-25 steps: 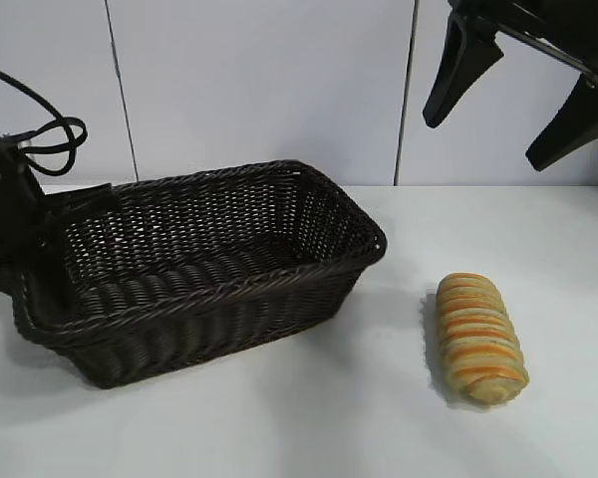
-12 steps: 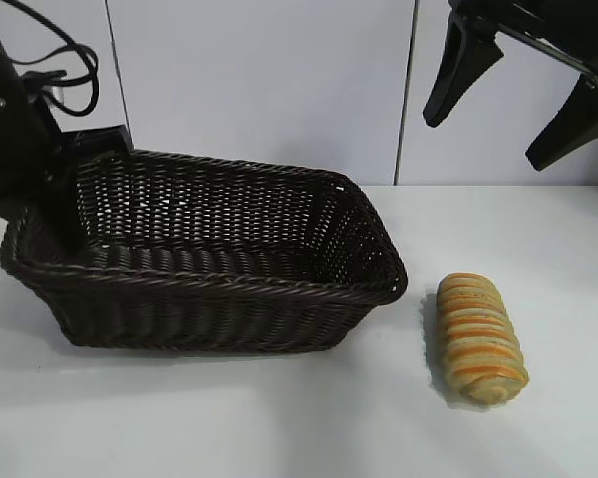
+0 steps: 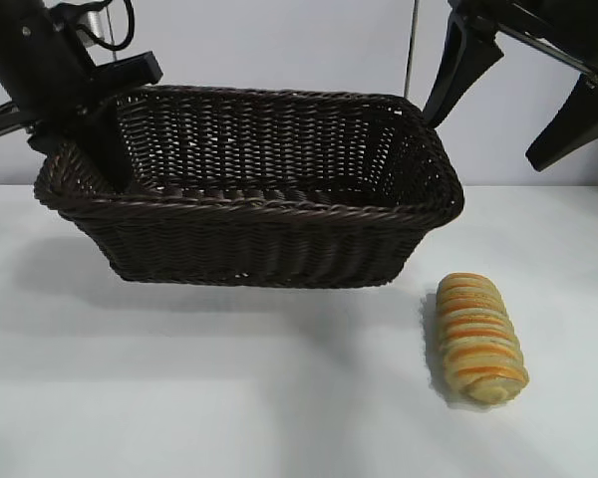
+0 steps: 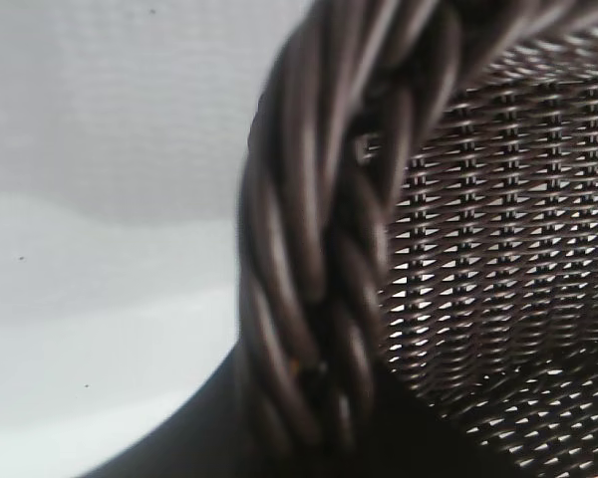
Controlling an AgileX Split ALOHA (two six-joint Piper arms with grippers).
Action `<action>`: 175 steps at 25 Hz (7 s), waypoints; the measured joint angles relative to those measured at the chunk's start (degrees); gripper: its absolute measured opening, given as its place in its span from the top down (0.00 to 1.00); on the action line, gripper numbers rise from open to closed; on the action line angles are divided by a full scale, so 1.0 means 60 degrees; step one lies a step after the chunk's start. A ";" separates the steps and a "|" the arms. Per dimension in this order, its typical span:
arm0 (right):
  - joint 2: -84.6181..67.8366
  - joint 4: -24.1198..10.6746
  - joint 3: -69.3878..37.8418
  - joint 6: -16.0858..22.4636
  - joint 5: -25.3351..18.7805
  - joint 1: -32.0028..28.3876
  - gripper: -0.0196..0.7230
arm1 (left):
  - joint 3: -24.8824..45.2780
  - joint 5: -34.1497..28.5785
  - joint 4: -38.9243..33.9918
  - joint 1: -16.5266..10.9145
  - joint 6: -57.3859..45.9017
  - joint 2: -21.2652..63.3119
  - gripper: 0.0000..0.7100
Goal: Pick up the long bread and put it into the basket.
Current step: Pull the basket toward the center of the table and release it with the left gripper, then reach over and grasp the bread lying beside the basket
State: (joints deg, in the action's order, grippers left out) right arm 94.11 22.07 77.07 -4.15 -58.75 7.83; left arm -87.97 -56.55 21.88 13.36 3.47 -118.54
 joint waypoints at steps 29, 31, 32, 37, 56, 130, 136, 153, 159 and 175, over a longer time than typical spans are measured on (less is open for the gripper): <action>0.0000 0.0017 0.0000 0.0168 0.0000 0.0000 0.03 | -0.0536 -0.0553 -0.1831 -0.0929 -0.0917 0.1387 0.02; 0.0000 0.0027 0.0000 0.0168 0.0000 0.0000 0.03 | -0.0639 -0.0812 -0.2361 -0.1498 -0.1034 0.1644 0.02; 0.0000 0.0027 0.0000 0.0176 0.0000 0.0000 0.03 | -0.0680 -0.0941 -0.2721 -0.1833 -0.1153 0.1792 0.02; 0.0000 0.0036 0.0000 0.0176 0.0039 0.0000 0.03 | -0.0678 -0.1549 -0.4337 -0.3419 -0.1582 0.2377 0.02; 0.0000 0.0044 0.0000 0.0176 0.0068 0.0000 0.03 | -0.0438 -0.2122 -0.3263 -0.5083 -0.0312 0.7286 0.02; -0.1520 -0.2588 -0.4211 0.0993 0.2877 -0.0650 0.03 | 1.0050 -0.1365 -0.2962 -0.3266 -0.0168 1.9877 0.02; -0.1520 -0.1797 -0.4985 0.0910 0.4193 -0.0767 0.04 | 1.0050 -0.1365 -0.2962 -0.3266 -0.0168 1.9877 0.02; 0.0217 -0.0410 -0.5007 0.0044 0.5342 -0.0767 0.05 | 1.0050 -0.1365 -0.2962 -0.3266 -0.0168 1.9877 0.02; 0.0475 0.0065 -0.5007 -0.0425 0.5766 -0.0646 0.05 | 1.0050 -0.1365 -0.2962 -0.3266 -0.0168 1.9877 0.02; 0.1435 0.0060 -0.4998 -0.0405 0.6398 0.0553 0.22 | 1.0050 -0.1365 -0.2962 -0.3266 -0.0168 1.9877 0.02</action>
State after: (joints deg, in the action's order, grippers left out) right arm 102.72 22.43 47.08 -6.58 -20.37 11.15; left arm -27.67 -64.74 4.11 -6.23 2.46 0.72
